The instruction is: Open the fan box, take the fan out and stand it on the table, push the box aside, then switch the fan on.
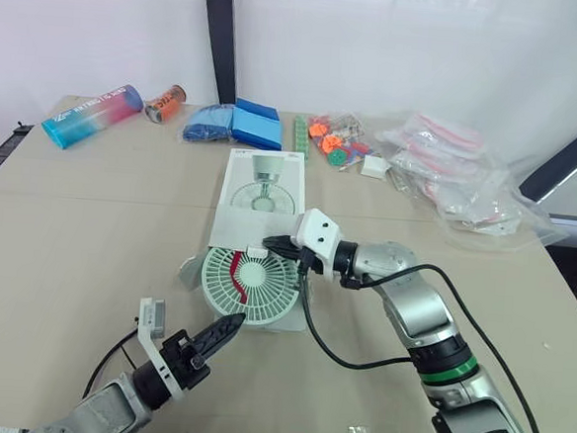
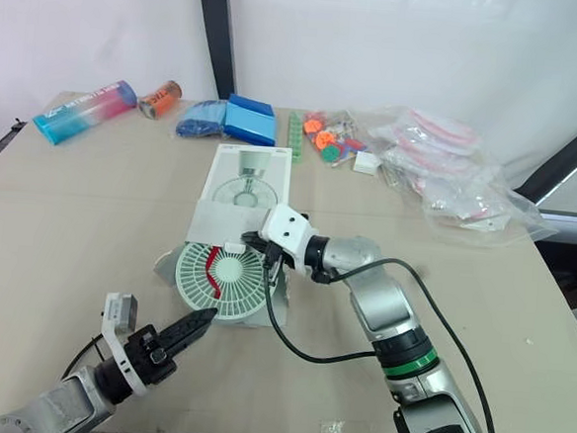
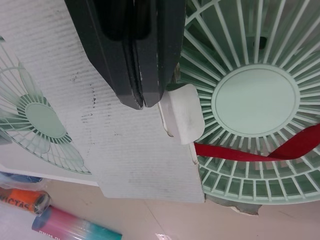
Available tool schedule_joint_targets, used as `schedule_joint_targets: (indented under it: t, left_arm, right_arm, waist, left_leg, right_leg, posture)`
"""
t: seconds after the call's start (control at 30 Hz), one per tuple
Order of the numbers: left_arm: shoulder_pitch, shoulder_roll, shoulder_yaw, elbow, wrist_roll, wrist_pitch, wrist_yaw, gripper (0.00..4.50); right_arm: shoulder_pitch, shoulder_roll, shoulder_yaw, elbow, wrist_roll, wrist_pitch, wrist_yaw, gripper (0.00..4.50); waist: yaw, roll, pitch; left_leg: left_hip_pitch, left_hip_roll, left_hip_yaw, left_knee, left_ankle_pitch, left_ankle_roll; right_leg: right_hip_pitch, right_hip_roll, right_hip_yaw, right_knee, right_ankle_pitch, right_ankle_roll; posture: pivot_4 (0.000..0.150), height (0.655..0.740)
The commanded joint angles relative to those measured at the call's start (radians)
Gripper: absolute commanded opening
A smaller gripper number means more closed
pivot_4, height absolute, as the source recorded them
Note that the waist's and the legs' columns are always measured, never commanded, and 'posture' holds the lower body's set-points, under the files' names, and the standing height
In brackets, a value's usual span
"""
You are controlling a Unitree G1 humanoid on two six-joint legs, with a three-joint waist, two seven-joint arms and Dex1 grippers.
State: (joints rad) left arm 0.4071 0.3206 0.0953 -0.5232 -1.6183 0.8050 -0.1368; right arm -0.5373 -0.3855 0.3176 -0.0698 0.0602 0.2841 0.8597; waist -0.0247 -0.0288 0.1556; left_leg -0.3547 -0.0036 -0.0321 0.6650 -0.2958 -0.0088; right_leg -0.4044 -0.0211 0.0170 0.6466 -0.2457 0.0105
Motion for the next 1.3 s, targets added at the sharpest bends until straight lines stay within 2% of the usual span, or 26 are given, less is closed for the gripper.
schedule_joint_targets:
  t: [0.03,0.13,0.17,0.2,0.23,0.4,0.6,0.87,1.3]
  left_arm:
    - [0.025,0.027,-0.017,-0.001,0.011,0.012,0.005,0.99]
    - [0.015,0.034,-0.025,0.009,0.024,0.012,0.000,0.99]
    - [0.009,0.035,-0.026,0.012,0.029,0.011,-0.001,2.03]
    - [0.002,0.038,-0.025,0.014,0.034,0.010,-0.004,2.15]
    - [-0.005,0.040,-0.018,0.015,0.021,0.006,-0.001,2.65]
    - [-0.005,0.078,0.032,-0.003,-0.033,-0.005,-0.010,4.29]
    - [-0.011,0.082,0.107,0.005,-0.109,-0.063,0.044,4.29]
    - [-0.104,0.045,0.062,0.049,-0.159,-0.077,0.104,4.29]
    - [-0.168,0.051,0.043,0.130,-0.180,-0.034,0.061,4.29]
  right_arm:
    - [0.013,0.003,0.026,0.042,-0.023,0.014,-0.006,0.00]
    - [0.016,0.003,0.026,0.038,-0.022,0.014,-0.006,0.00]
    - [0.017,0.003,0.026,0.036,-0.021,0.014,-0.005,0.00]
    - [0.017,0.002,0.026,0.035,-0.021,0.014,-0.005,0.00]
    - [0.018,0.002,0.026,0.035,-0.021,0.015,-0.005,0.00]
    - [0.020,0.004,0.030,0.034,-0.021,0.014,-0.004,0.00]
    - [0.018,0.007,0.033,0.038,-0.020,0.009,-0.002,0.00]
    - [0.010,0.003,0.034,0.044,-0.024,0.002,0.002,0.00]
    - [0.021,-0.011,0.030,0.024,-0.026,0.011,0.003,0.00]
  waist:
    - [0.000,0.000,0.000]
    - [0.000,0.000,0.000]
    - [0.000,0.000,0.000]
    - [0.000,0.001,0.000]
    - [0.000,0.001,0.000]
    - [0.000,0.001,0.000]
    - [0.001,0.001,0.000]
    - [0.001,0.001,0.000]
    - [0.001,0.001,0.000]
  left_leg:
    - [0.000,0.000,0.000,0.000,0.000,0.000]
    - [0.000,0.000,0.000,0.000,0.000,0.000]
    - [0.000,0.000,0.000,0.000,0.000,0.000]
    - [0.000,0.000,0.000,-0.001,0.000,0.000]
    - [0.000,0.000,0.000,-0.001,0.000,0.000]
    - [0.000,0.000,0.000,-0.001,0.000,0.000]
    - [0.000,0.000,0.000,-0.001,0.000,0.000]
    - [0.000,0.000,0.000,-0.001,0.000,-0.001]
    - [0.000,0.000,-0.001,-0.002,0.001,-0.001]
  right_leg:
    - [0.000,0.000,0.000,0.000,0.000,0.000]
    - [0.000,0.000,0.000,0.000,0.000,0.000]
    - [0.000,0.000,0.000,0.000,0.000,0.000]
    - [0.000,0.000,0.000,0.000,0.000,0.000]
    - [0.000,0.000,0.000,0.000,0.000,0.000]
    - [0.000,0.000,0.000,0.000,0.000,0.000]
    - [0.000,0.000,0.000,0.000,0.000,0.000]
    - [0.000,0.000,0.000,0.000,0.000,-0.001]
    - [0.000,0.000,-0.001,0.000,0.001,-0.002]
  posture:
    - [0.150,0.7400]
    - [0.150,0.7400]
    - [0.150,0.7400]
    - [0.150,0.7400]
    - [0.150,0.7400]
    - [0.150,0.7400]
    - [0.150,0.7400]
    - [0.150,0.7400]
    - [0.150,0.7400]
